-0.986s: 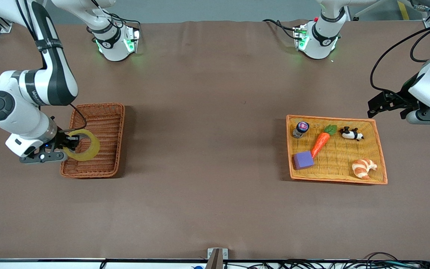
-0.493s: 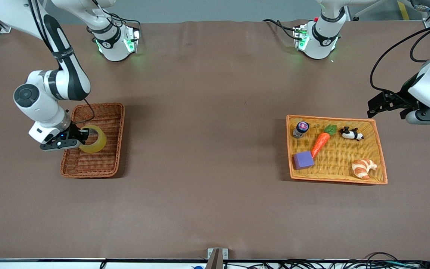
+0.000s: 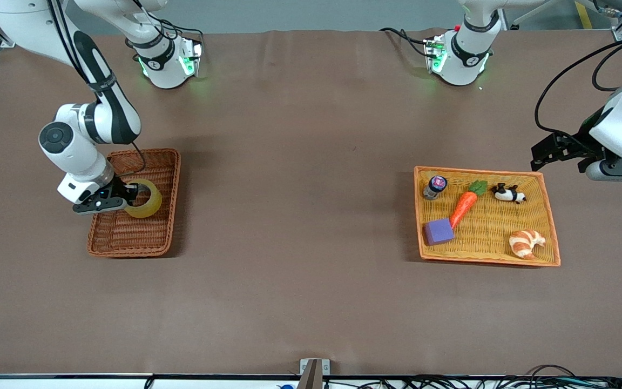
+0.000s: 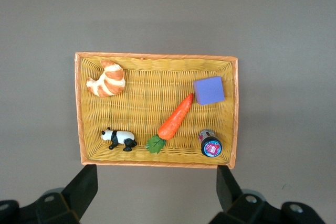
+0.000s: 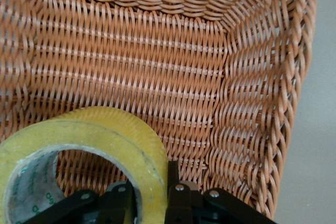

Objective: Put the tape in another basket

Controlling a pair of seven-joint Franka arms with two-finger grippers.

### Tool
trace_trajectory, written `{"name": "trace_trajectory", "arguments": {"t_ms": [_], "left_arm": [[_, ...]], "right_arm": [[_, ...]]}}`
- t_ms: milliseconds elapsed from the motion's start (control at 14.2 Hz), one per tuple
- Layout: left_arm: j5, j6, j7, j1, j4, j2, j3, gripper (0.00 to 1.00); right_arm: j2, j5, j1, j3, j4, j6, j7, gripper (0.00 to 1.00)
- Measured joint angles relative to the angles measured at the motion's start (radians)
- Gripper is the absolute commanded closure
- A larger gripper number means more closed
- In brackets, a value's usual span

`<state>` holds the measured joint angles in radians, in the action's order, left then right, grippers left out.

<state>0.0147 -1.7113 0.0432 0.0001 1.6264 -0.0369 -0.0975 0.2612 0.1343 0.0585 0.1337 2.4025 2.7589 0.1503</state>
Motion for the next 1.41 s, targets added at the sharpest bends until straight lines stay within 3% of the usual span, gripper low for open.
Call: {"name": "trace_trajectory", "arguments": {"t_ms": [70,211,282,563,775,986,1197,1408], "left_arm": [[0.0,-0.002,0.0,0.0,0.0,-0.001,0.0,0.0],[0.0,-0.013,0.0,0.0,0.0,-0.005,0.0,0.0],[0.0,-0.016,0.0,0.0,0.0,-0.006,0.0,0.0],[0.0,-0.018,0.0,0.0,0.0,-0.011,0.0,0.0],[0.0,-0.018,0.0,-0.001,0.0,-0.011,0.0,0.0],[0.0,-0.018,0.0,-0.001,0.0,-0.012,0.0,0.0],[0.0,-0.018,0.0,-0.001,0.0,-0.012,0.0,0.0],[0.0,-0.018,0.0,-0.001,0.0,-0.012,0.0,0.0]], "right_arm": [[0.004,0.0,0.0,0.001,0.0,0.001,0.0,0.48],[0.009,0.0,0.0,0.003,0.0,0.007,0.0,0.05],[0.009,0.0,0.0,0.003,0.0,0.009,0.0,0.0],[-0.01,-0.001,0.0,0.003,-0.018,0.008,-0.001,0.0],[-0.108,-0.003,0.0,-0.002,-0.059,-0.046,-0.032,0.0],[-0.186,-0.003,0.001,-0.026,-0.212,-0.352,-0.103,0.0],[-0.204,-0.005,0.001,-0.056,-0.5,-0.747,-0.165,0.0],[-0.211,-0.018,0.001,-0.087,-0.7,-0.991,-0.192,0.0]]}}
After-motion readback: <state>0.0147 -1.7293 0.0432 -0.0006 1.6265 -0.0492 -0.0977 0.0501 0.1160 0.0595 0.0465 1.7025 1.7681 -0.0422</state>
